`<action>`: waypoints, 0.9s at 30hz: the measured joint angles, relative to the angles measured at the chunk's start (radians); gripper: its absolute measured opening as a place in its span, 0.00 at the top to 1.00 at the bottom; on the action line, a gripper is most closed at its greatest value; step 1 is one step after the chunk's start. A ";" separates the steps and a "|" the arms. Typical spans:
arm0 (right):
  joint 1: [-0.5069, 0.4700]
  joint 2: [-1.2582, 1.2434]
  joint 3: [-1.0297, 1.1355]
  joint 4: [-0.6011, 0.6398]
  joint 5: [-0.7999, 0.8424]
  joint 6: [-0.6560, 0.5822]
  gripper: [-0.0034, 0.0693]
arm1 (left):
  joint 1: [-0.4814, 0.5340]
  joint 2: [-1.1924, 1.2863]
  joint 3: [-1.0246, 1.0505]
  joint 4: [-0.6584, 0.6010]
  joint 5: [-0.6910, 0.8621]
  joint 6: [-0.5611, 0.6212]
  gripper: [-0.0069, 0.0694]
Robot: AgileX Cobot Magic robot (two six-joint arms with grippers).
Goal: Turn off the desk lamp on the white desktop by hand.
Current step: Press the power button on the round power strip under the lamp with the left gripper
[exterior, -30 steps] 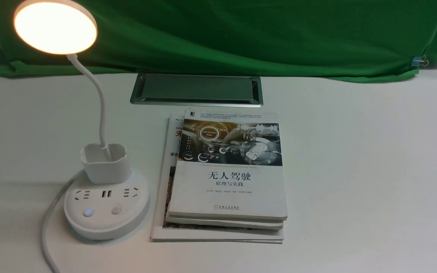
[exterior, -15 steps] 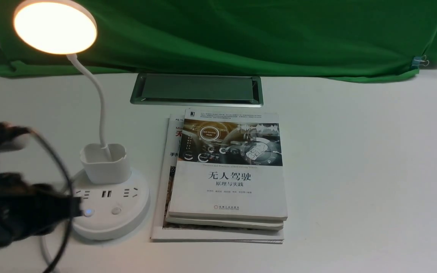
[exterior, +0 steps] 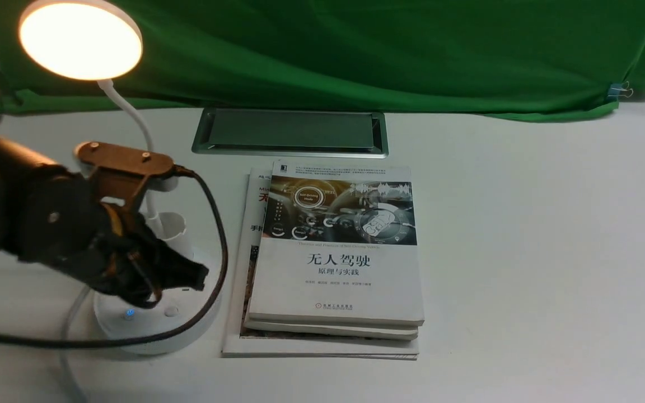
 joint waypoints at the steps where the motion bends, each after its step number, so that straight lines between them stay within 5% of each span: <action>1: 0.000 -0.001 0.000 0.000 0.000 0.000 0.90 | 0.001 0.012 -0.007 0.002 0.000 0.000 0.88; 27: 0.000 0.000 0.000 0.000 0.000 0.000 0.90 | 0.035 0.061 -0.037 -0.111 -0.028 0.076 0.88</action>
